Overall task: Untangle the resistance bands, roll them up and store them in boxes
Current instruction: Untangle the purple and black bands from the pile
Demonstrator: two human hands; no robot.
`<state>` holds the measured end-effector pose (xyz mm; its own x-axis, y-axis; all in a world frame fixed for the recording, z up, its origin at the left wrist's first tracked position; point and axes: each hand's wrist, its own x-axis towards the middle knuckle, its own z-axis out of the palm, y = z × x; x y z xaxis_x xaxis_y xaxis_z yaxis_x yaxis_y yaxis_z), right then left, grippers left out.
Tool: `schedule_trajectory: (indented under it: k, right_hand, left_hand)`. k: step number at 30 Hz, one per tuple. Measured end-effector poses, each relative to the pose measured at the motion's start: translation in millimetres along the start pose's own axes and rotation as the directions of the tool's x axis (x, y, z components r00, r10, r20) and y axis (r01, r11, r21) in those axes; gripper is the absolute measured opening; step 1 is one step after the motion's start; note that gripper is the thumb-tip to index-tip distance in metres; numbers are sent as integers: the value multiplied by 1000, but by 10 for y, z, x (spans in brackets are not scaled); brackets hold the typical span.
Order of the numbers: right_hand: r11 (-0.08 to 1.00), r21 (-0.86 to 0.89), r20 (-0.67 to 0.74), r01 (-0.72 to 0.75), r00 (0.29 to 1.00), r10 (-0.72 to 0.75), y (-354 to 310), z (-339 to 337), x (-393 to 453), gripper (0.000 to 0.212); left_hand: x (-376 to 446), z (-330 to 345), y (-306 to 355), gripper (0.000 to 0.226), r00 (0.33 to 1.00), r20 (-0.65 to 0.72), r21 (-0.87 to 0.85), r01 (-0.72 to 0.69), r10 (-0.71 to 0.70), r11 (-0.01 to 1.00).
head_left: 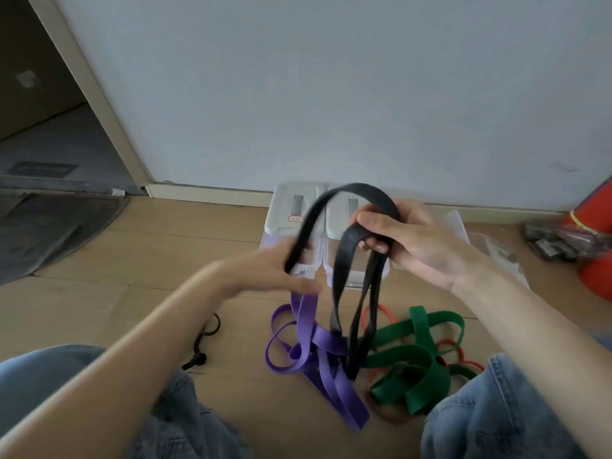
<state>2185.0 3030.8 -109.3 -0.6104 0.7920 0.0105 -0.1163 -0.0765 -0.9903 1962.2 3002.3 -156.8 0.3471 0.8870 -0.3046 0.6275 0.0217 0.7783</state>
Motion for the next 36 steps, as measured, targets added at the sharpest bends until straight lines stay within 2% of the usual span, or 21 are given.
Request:
schedule_trajectory:
  k: [1, 2, 5, 7, 8, 9, 11, 13, 14, 15, 16, 18, 19, 21, 23, 24, 27, 30, 33, 35, 36]
  right_hand:
    - [994, 107, 38, 4, 999, -9, -20, 55, 0, 9]
    - [979, 202, 61, 15, 998, -27, -39, 86, 6, 10]
    - [925, 374, 5, 62, 998, -69, -113, 77, 34, 15]
    - [912, 394, -84, 111, 993, -85, -167, -1, 50, 16]
    - [919, 373, -120, 128, 989, -89, -188, -58, 48, 16]
    - [938, 321, -144, 131, 986, -88, -207, -120, 41, 16]
    - [992, 111, -135, 62, 990, -47, -228, -252, 10, 13]
    - [976, -167, -115, -139, 986, 121, -189, -348, -38, 35]
    - [912, -314, -113, -263, 964, 239, -152, -362, -60, 49]
    - [822, -450, -116, -350, 935, 334, -111, -344, -77, 61]
    - [751, -544, -111, -375, 919, 378, -59, -293, -83, 71]
    - [754, -582, -51, -305, 939, 340, 30, -152, -54, 87]
    - [773, -583, 1, -250, 951, 308, 63, -69, -40, 88]
    - [755, -641, 101, -133, 961, 256, 159, 43, -6, 72]
    - [735, -675, 123, -60, 974, 193, 203, 98, 37, 35]
    - [771, -634, 106, -63, 980, 167, 187, 108, 53, 22]
    - [926, -363, 105, -102, 983, 149, 116, 120, 61, 7]
    - [990, -137, 186, -42, 980, 67, 99, 140, 52, 16]
    - [984, 175, 61, 35, 997, -46, 14, 115, 63, 20]
    - [971, 229, -51, 73, 997, -63, -48, 20, 49, 17]
    - [986, 154, -70, 70, 996, -60, -79, -47, 35, 13]
  left_hand:
    - [32, 179, 24, 68, 996, 72, -10, -42, 43, 999]
    - [80, 345, 17, 61, 991, 97, -60, -82, 87, 995]
    - [171, 550, -113, 20, 992, 14, -183, -118, 122, 976]
    - [185, 479, -195, 2, 997, -5, -82, -75, 75, 994]
    - [186, 396, -235, 6, 999, -31, -20, -43, 42, 999]
    - [181, 281, -242, 10, 996, -80, 13, -31, 31, 999]
    - [87, -4, -122, 17, 972, -229, -116, -87, 59, 989]
    - [-88, -295, 69, 22, 936, -330, -368, -245, 121, 897]
    - [-157, -387, 152, 22, 931, -327, -425, -301, 165, 853]
    - [-203, -407, 229, 22, 936, -299, -390, -299, 187, 871]
    - [-228, -357, 294, 24, 951, -251, -275, -249, 180, 929]
    - [-217, -181, 417, 25, 978, -120, -92, -181, 169, 979]
    - [-195, -110, 477, 23, 981, -46, -91, -192, 188, 977]
    - [-178, -72, 547, 16, 975, 43, -106, -214, 219, 971]
    - [-169, -145, 504, 12, 980, 35, -48, -193, 195, 980]
    - [-152, -158, 460, 12, 983, 10, 10, -182, 182, 983]
    - [-43, -10, 291, 16, 985, -25, 133, -165, 169, 977]
    - [43, 290, 30, 8, 997, 32, 143, -76, 72, 987]
    - [49, 464, -164, 17, 996, 68, 66, -67, 62, 996]
    - [68, 352, -162, 13, 996, 49, 57, -82, 79, 995]
    - [65, 250, -131, 13, 997, 8, 65, -80, 80, 995]
